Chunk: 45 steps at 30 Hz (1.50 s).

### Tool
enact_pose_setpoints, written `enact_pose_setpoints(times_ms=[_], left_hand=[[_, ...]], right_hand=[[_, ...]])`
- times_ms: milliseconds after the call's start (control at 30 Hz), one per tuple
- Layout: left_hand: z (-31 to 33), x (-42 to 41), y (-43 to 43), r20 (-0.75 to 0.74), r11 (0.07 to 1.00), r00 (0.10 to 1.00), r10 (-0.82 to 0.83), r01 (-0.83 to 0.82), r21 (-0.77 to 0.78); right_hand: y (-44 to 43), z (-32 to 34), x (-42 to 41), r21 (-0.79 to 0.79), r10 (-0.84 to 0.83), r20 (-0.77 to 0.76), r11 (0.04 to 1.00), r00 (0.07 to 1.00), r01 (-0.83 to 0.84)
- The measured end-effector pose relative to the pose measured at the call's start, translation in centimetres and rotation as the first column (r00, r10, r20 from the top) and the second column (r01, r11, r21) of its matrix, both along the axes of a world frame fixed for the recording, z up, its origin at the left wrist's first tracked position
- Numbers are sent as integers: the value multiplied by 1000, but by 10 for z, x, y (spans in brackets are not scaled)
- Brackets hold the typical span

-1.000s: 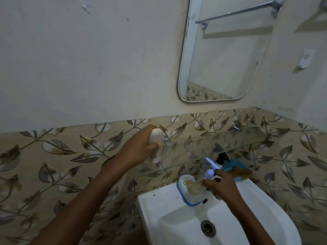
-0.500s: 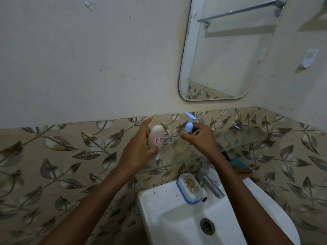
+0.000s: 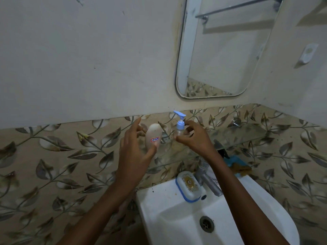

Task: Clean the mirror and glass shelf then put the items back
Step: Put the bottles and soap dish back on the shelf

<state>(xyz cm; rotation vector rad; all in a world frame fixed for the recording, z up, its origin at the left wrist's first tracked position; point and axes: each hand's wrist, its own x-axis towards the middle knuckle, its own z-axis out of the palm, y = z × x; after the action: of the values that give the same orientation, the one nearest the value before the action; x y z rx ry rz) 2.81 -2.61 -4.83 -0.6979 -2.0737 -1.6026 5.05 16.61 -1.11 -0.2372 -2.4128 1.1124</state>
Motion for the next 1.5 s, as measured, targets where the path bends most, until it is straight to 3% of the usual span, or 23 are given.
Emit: enact_pose_setpoints(times_ms=[133,300,400,500,600,800,933,1100,1233,1367,1500], left_hand=[[-16,49,4,-201,990,974,-102,119,79],[-35,45,14,-181,971,954,-237,233,-43],[-39,40,15,-175,965,949,-263,258,-53],[-46,40,16,-105,953,948,-299,291,-90],[-52,39,19,-29,940,944,-327,323,-107],[-50,45,23,4,932,940,-340,337,-131],[-47,45,25,28,924,933,-359,360,-128],[-44,44,24,47,908,913,-405,408,-95],[-42,43,27,92,900,896,-434,436,-10],[-43,43,31,121,892,884,-452,451,39],[-43,44,36,130,888,879,-458,457,40]], right_hand=[[21,-6,40,-232,-39,-5,972,999,37],[42,-54,66,-320,-73,167,939,983,124],[50,-103,54,-198,-131,333,959,934,205],[57,-158,28,20,-145,562,986,814,163],[55,-204,9,142,-251,652,967,716,210],[39,-226,8,182,-383,569,922,728,342],[39,-213,18,61,-377,507,913,775,404],[49,-159,76,-113,-263,400,937,878,332],[62,-95,123,-187,-310,302,908,902,375],[61,-35,128,-179,-258,112,945,960,275],[64,-14,83,-41,-291,76,955,954,295]])
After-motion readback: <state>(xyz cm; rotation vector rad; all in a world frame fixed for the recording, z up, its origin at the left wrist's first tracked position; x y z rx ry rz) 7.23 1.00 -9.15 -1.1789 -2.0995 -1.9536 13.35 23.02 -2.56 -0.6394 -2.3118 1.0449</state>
